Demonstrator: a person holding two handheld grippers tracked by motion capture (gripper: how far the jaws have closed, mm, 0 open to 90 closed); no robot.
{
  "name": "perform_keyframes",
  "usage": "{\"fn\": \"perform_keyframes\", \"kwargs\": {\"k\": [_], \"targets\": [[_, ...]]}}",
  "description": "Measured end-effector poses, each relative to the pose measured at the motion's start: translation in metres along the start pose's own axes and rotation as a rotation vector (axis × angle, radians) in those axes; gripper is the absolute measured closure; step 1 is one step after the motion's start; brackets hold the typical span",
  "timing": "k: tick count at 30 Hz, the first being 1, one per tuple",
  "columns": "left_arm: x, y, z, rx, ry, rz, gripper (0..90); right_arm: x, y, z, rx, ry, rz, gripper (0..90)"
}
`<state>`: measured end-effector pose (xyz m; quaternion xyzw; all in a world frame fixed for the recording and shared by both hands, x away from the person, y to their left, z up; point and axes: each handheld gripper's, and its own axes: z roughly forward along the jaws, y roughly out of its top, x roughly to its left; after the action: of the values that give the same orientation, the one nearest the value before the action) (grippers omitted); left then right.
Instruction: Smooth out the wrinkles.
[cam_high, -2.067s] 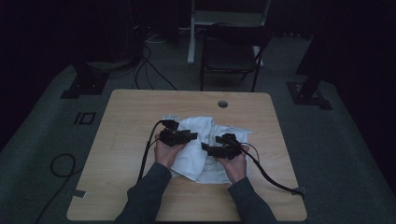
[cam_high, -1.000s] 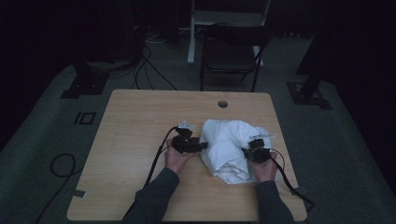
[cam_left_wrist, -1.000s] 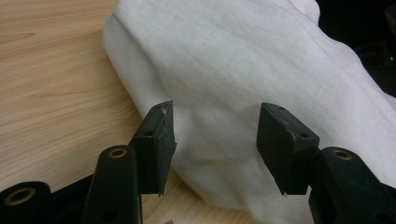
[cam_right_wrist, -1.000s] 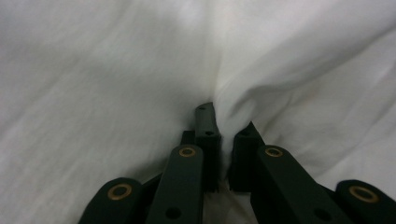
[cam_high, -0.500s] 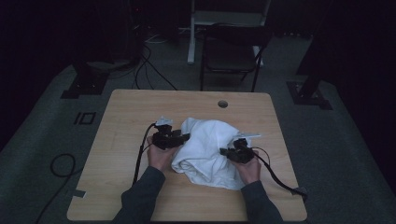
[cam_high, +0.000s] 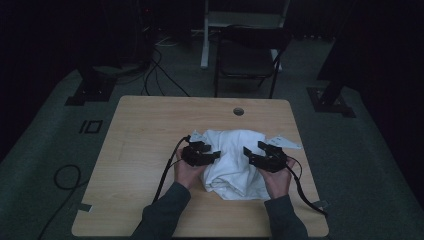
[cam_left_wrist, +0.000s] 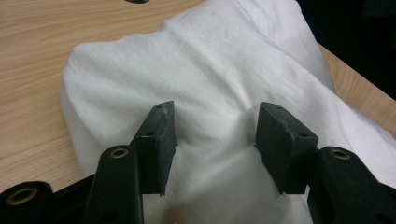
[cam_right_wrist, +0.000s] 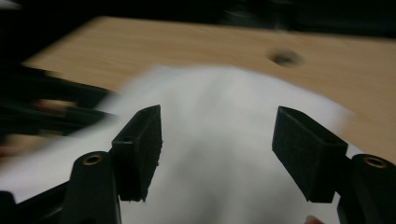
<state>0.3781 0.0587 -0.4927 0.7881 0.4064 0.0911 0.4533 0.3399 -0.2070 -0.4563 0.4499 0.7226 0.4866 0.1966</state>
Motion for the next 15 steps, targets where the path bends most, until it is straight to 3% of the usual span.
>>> {"fn": "perform_keyframes", "kwargs": {"k": [2,3,4,6,7,8,10,15], "targets": [[-0.002,-0.001,0.002,0.003,0.010,0.008,47.3,0.007,0.002,0.008,0.029,0.076,-0.036,29.8],[-0.003,-0.001,0.003,0.009,0.021,0.016,47.3,0.011,-0.002,0.020,0.085,0.119,-0.069,28.0],[-0.005,-0.003,0.005,0.017,0.033,0.030,47.3,0.013,-0.008,0.030,0.141,0.120,-0.105,28.2],[-0.009,-0.007,0.012,0.046,0.054,0.074,47.3,0.013,-0.025,0.047,0.246,0.062,-0.196,26.5],[-0.011,-0.011,0.017,0.060,0.056,0.107,47.2,0.008,-0.034,0.054,0.295,0.046,-0.209,26.2],[-0.013,-0.014,0.021,0.055,0.054,0.132,47.0,0.001,-0.042,0.057,0.316,0.037,-0.198,26.0],[-0.017,-0.017,0.024,0.031,0.058,0.152,46.9,-0.012,-0.054,0.058,0.314,0.067,-0.147,25.9],[-0.015,-0.018,0.019,0.020,-0.011,0.125,46.7,-0.029,-0.060,0.047,0.300,0.111,-0.114,25.8]]}}
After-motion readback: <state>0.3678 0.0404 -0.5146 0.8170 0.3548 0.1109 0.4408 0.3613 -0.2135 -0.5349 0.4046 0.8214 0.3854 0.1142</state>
